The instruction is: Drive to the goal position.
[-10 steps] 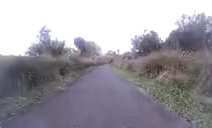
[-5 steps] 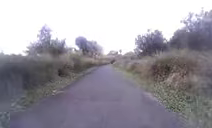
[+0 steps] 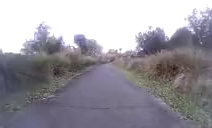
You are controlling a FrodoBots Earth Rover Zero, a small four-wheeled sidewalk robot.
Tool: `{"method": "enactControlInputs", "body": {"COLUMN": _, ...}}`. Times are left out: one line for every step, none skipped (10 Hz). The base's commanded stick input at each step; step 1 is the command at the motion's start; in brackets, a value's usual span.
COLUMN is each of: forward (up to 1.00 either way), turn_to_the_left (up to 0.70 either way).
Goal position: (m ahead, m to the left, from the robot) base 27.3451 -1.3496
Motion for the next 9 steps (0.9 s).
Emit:
{"method": "enactControlInputs", "body": {"forward": 0.7, "turn_to_the_left": 0.0}}
{"method": "enactControlInputs", "body": {"forward": 0.7, "turn_to_the_left": 0.0}}
{"method": "enactControlInputs", "body": {"forward": 0.7, "turn_to_the_left": 0.0}}
{"method": "enactControlInputs", "body": {"forward": 0.7, "turn_to_the_left": 0.0}}
{"method": "enactControlInputs", "body": {"forward": 0.7, "turn_to_the_left": 0.0}}
{"method": "enactControlInputs", "body": {"forward": 0.7, "turn_to_the_left": 0.0}}
{"method": "enactControlInputs", "body": {"forward": 0.7, "turn_to_the_left": 0.0}}
{"method": "enactControlInputs", "body": {"forward": 0.7, "turn_to_the_left": 0.0}}
{"method": "enactControlInputs", "body": {"forward": 0.7, "turn_to_the_left": 0.0}}
